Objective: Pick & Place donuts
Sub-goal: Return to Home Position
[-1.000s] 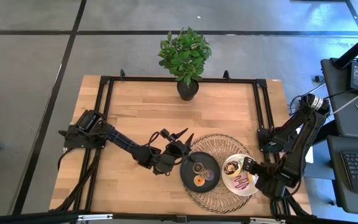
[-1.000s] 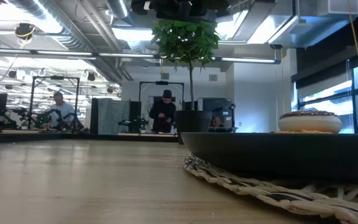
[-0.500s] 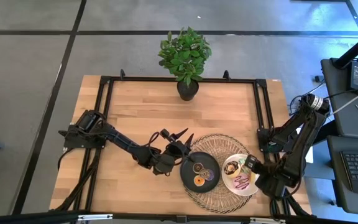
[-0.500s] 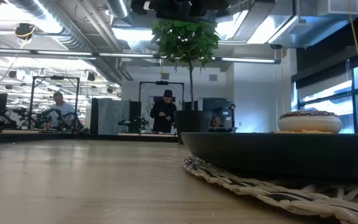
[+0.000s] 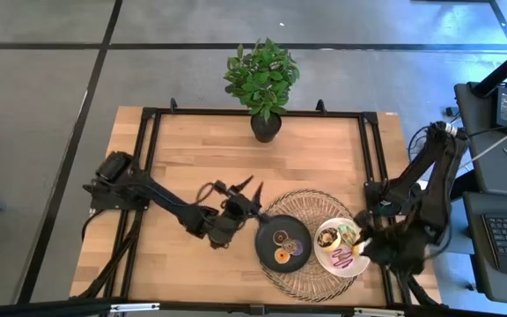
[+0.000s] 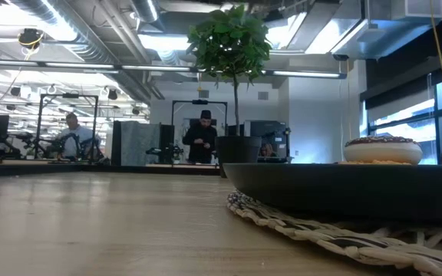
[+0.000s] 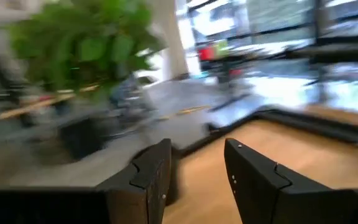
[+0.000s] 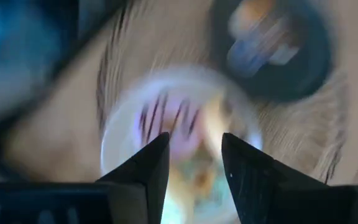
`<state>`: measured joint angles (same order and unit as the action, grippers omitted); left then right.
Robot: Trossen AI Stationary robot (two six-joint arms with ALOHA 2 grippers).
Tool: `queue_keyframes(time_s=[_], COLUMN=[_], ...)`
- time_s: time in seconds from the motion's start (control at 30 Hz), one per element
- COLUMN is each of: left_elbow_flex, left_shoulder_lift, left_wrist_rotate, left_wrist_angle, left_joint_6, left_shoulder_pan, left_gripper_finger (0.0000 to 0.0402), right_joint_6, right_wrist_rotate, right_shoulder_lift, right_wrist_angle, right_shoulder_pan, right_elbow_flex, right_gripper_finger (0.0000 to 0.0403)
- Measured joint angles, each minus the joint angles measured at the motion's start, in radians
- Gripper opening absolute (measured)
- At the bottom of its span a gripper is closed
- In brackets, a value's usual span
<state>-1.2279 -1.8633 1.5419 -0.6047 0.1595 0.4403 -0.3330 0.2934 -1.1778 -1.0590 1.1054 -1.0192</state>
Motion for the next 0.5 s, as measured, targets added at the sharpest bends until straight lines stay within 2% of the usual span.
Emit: queue_keyframes(time_s=[0.03,0.07,0.17,0.23,0.3,0.37,0.5], left_elbow_flex=[0.015,0.030,0.059,0.060,0.060,0.060,0.060], left_shoulder_lift=[0.025,0.048,0.106,0.122,0.133,0.164,0.257], left_wrist_rotate=[-0.068,-0.185,-0.705,-0.957,-1.059,-1.086,-1.027], left_wrist_angle=[0.003,0.021,0.189,0.322,0.454,0.592,0.803], left_joint_6=[-0.024,-0.066,-0.255,-0.353,-0.398,-0.414,-0.402], left_shoulder_pan=[0.001,-0.001,-0.055,-0.107,-0.149,-0.179,-0.212], left_gripper_finger=[0.0147,0.0148,0.0147,0.0146,0.0144,0.0144,0.0144], right_joint_6=[-0.040,-0.056,-0.055,-0.054,-0.046,-0.024,0.051], right_wrist_rotate=[0.048,0.091,0.196,0.239,0.271,0.310,0.324], right_shoulder_lift=[0.035,0.070,0.180,0.254,0.318,0.377,0.483], right_wrist_angle=[0.049,0.084,0.179,0.245,0.309,0.404,0.638], right_shoulder_pan=[-0.001,-0.002,-0.008,-0.028,-0.059,-0.105,-0.229], right_elbow_flex=[0.007,0.016,0.056,0.091,0.142,0.214,0.380], right_gripper_finger=[0.0149,0.0149,0.0149,0.0149,0.0149,0.0149,0.0149])
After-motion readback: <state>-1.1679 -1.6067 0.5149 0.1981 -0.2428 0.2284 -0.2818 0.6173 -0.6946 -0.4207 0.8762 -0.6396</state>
